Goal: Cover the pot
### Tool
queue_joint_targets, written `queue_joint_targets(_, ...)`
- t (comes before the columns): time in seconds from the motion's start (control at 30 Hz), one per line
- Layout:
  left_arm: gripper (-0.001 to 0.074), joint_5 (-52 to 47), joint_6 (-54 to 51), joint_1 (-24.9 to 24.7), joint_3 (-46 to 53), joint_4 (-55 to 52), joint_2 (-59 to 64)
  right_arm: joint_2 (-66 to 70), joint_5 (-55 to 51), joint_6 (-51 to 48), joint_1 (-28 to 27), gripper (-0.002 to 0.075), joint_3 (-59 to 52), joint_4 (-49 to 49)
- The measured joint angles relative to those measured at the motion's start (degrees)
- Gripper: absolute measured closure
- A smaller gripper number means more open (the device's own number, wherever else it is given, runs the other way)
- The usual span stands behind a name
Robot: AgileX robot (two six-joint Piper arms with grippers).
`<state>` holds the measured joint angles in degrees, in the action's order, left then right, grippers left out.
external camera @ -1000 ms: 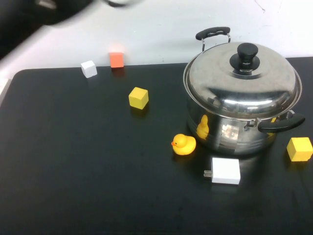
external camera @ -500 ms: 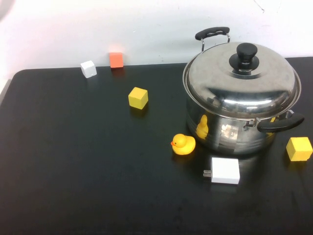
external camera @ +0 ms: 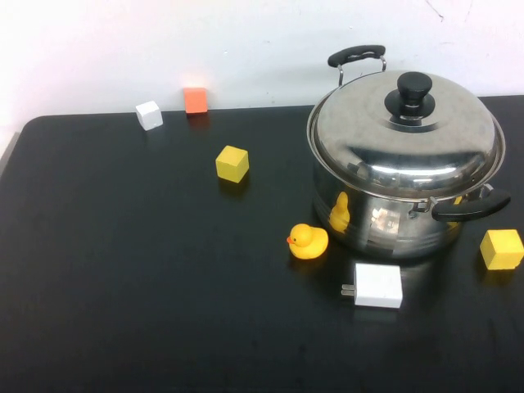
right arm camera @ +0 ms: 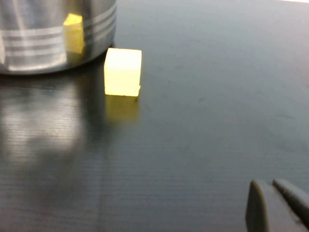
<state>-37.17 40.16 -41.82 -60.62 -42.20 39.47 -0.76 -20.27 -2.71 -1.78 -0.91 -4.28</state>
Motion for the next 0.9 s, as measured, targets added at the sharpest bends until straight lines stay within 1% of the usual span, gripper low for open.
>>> queue_joint_targets(0.13,0.0735,-3.6,0.4,0.0,5.2,9.9,-0.5,0.0,0.0,0.0,0.0,0.0728,0.0,0.0)
queue_joint_targets(0.27,0.0735,-4.1,0.4,0.0,9.0,20.1,-0.5,0.0,0.0,0.0,0.0,0.0728,0.0,0.0)
queue_joint_targets(0.4,0.0735,-4.2,0.5,0.0,11.2,26.7,-0.5,0.0,0.0,0.0,0.0,0.0728,0.0,0.0)
queue_joint_targets(0.53,0.0735,-4.5,0.5,0.0,11.9,29.0,-0.5,0.0,0.0,0.0,0.0,0.0728,0.0,0.0)
queue_joint_targets(0.83,0.0735,-4.9,0.5,0.0,12.0,29.5,-0.8,0.0,0.0,0.0,0.0,0.0728,0.0,0.0)
queue_joint_targets(0.9,0.0735,-4.7,0.4,1.2,12.5,29.8,-2.4,0.0,0.0,0.0,0.0,0.0728,0.0,0.0)
